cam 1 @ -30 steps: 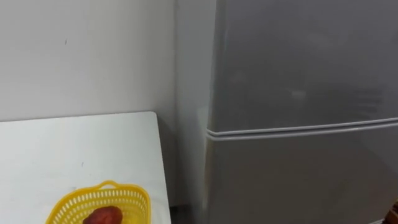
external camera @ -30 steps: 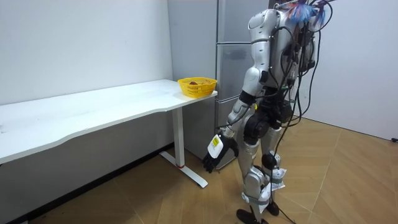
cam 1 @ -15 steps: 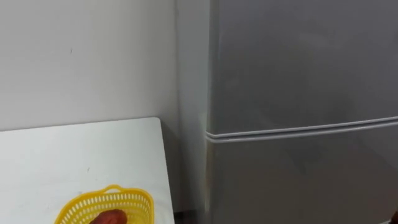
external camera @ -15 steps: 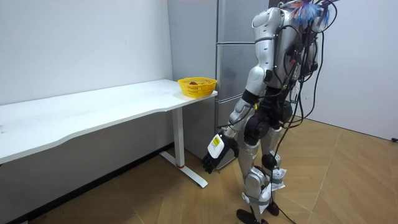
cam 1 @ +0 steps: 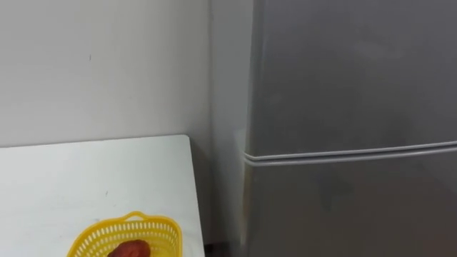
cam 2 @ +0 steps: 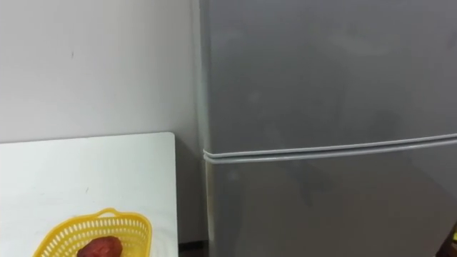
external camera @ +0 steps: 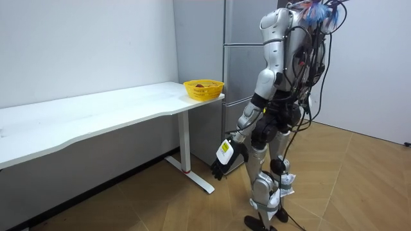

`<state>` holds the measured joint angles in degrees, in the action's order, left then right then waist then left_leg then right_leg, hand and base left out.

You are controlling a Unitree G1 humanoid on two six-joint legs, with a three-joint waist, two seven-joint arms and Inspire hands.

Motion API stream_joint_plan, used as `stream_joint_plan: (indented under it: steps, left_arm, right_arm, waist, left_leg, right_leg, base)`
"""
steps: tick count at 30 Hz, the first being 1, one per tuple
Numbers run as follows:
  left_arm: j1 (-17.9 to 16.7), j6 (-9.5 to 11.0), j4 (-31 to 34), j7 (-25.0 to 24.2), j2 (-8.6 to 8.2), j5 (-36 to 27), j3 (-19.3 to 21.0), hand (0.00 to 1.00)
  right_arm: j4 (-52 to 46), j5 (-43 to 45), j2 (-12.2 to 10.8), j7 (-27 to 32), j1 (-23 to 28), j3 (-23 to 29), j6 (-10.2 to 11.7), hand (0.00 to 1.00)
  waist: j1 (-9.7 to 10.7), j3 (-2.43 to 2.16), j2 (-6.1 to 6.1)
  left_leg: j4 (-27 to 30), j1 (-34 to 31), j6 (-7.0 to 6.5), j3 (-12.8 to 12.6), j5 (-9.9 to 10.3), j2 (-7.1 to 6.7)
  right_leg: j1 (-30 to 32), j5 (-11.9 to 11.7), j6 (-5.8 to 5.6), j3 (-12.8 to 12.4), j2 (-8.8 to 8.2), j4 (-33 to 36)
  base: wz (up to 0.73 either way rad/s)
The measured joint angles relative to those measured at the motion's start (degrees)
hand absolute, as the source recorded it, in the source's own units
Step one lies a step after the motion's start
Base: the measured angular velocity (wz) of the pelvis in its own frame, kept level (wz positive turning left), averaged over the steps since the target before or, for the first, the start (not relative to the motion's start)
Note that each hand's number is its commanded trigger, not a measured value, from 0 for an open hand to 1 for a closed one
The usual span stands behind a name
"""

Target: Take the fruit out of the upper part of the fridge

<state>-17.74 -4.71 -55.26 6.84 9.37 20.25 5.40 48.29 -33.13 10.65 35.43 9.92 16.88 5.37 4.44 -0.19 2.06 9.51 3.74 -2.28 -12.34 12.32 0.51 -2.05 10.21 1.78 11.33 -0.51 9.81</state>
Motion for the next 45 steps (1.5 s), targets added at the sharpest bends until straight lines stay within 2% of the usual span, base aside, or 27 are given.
stream_joint_plan:
  steps: [4, 10, 18, 24, 28, 33, 36, 41, 43, 45]
  left_arm:
    - [-0.1, 0.0, 0.0, -0.2, -0.01, 0.0, 0.0, 0.0]
    - [0.0, 0.0, -0.4, -0.9, -0.01, 0.0, 1.2, 0.0]
    - [0.1, 0.0, -1.7, -1.5, -0.28, 0.2, 1.4, 0.0]
    - [-0.3, -0.1, -2.7, -4.2, -1.01, 3.0, 5.7, 0.0]
    - [-0.4, -0.3, -2.7, -4.9, -1.06, 2.9, 6.0, 0.0]
    - [-0.7, -1.2, -3.0, -5.3, -1.78, 2.9, 6.4, 0.0]
    - [0.0, -1.4, -5.1, -6.0, -1.83, 2.9, 6.3, 0.0]
    - [0.3, -2.8, -5.7, -6.7, -2.08, 3.0, 6.3, 0.0]
    - [0.9, -3.0, -6.9, -6.7, -2.08, 2.9, 6.4, 0.0]
    - [1.6, -4.0, -7.7, -6.9, -2.08, 2.9, 6.4, 0.0]
  right_arm:
    - [3.2, -0.2, -0.1, -1.4, -0.7, 0.0, 0.0, 0.0]
    - [8.0, -2.4, -0.3, -6.5, -0.8, 0.1, -0.6, 0.0]
    - [14.9, -3.7, -0.9, -19.5, -0.8, -1.5, -3.0, 0.0]
    - [22.4, -2.2, -1.0, -32.1, -1.8, -2.6, -5.3, 0.0]
    - [26.2, -2.6, -1.1, -38.1, -1.6, -4.6, -6.5, 0.0]
    - [29.3, -2.9, -1.2, -44.4, -1.7, -6.8, -8.0, 0.0]
    - [30.6, -3.1, -1.4, -46.5, -1.8, -8.4, -8.5, 0.0]
    - [31.0, -3.7, -1.4, -47.7, -1.5, -9.0, -10.1, 0.0]
    - [31.1, -2.4, -1.4, -48.0, -1.8, -9.0, -10.4, 0.0]
    - [32.0, 0.9, -1.3, -48.5, -2.3, -9.0, -10.5, 0.0]
  waist:
    - [0.0, 0.0, 0.06]
    - [0.0, 0.31, -0.09]
    - [0.0, -0.1, -0.24]
    - [-0.7, -0.06, -0.19]
    - [-1.8, -0.06, -0.19]
    - [-1.8, -0.03, -0.14]
    - [-1.9, 0.04, -0.06]
    - [-1.9, 0.09, 0.3]
    - [-2.0, 0.05, 0.45]
    - [-2.1, 0.11, 0.66]
  left_leg:
    - [-0.2, 0.1, 0.01, 0.0, 0.0, -0.01]
    - [-0.5, 0.8, 0.06, 0.4, 0.1, -0.1]
    - [-0.1, 1.1, 0.08, 1.4, 0.1, -0.26]
    - [0.1, 1.1, 0.08, 1.7, 0.1, -0.23]
    - [0.1, 1.2, 0.08, 1.8, 0.1, -0.24]
    - [0.0, 1.5, 0.08, 1.8, 0.1, -0.26]
    - [0.0, 1.9, 0.09, 1.8, 0.1, -0.25]
    - [0.0, 1.9, 0.1, 2.1, 0.1, -0.27]
    - [0.0, 2.0, 0.1, 2.3, 0.1, -0.3]
    - [0.1, 2.0, 0.1, 2.4, 0.1, -0.31]
  right_leg:
    - [-0.5, 0.0, -0.01, 0.1, 0.0, -0.1]
    - [-0.9, 0.4, -0.04, 0.4, -0.03, -0.2]
    - [-2.0, 0.4, -0.01, 0.8, -0.09, -0.1]
    - [-1.8, 0.6, 0.03, 1.3, -0.19, -0.2]
    - [-1.9, 0.6, 0.03, 1.4, -0.23, -0.2]
    - [-2.2, 0.6, 0.02, 1.5, -0.23, -0.2]
    - [-2.6, 0.6, 0.04, 1.6, -0.23, -0.3]
    - [-2.9, 0.6, 0.04, 2.0, -0.27, -0.3]
    - [-2.9, 0.6, 0.04, 2.1, -0.28, -0.4]
    - [-3.0, 0.6, 0.04, 2.2, -0.29, -0.4]
  base:
    - [0.0]
    - [0.01]
    - [0.04]
    - [0.04]
    - [0.0]
    - [0.0]
    - [0.0]
    - [0.03]
    - [0.02]
    - [0.0]
